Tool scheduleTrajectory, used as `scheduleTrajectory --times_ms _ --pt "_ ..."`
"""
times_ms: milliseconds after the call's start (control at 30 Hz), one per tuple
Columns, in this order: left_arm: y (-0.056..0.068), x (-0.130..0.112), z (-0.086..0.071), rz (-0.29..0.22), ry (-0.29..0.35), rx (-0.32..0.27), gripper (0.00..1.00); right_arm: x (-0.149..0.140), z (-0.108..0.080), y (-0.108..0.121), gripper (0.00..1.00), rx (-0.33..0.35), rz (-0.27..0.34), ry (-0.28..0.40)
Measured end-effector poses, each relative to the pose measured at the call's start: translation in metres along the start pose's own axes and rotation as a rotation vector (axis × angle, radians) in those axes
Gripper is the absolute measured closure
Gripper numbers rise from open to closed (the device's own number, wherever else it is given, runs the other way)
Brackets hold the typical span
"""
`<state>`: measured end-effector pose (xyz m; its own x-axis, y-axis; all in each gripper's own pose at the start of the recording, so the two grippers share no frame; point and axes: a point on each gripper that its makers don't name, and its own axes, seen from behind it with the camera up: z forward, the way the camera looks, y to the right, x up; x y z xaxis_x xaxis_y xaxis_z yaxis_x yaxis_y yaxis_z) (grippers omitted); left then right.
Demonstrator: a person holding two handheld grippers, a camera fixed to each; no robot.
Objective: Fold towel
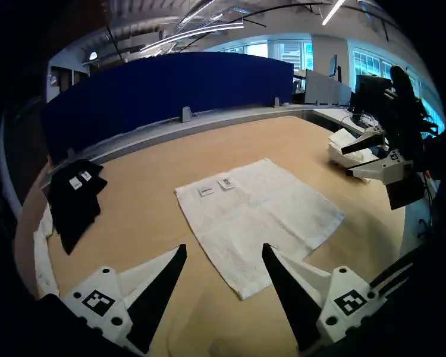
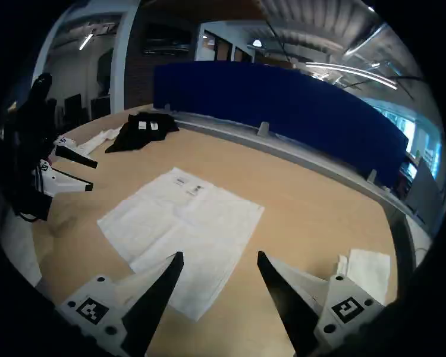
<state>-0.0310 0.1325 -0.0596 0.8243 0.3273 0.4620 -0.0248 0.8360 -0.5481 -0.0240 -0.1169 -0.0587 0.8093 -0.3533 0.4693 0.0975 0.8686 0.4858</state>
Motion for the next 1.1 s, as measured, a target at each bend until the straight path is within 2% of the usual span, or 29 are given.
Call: scheduleTrajectory --times_ms 533,867,1100 --pt "0.02 -0.059 0.021 -0.007 -0.14 -0.054 0.06 -0.06 0.019 -0.015 0.04 0.036 0.007 -0.101" --pt "0.031 -0.081 0.028 -0.006 -0.2 -0.074 0.06 -0.095 0.019 -0.02 0.04 0.062 0.008 -0.172" --pt "0.034 -0.089 0.031 -0.012 -0.23 -0.077 0.06 -0.103 0.021 -0.021 0.04 0.068 0.017 -0.186"
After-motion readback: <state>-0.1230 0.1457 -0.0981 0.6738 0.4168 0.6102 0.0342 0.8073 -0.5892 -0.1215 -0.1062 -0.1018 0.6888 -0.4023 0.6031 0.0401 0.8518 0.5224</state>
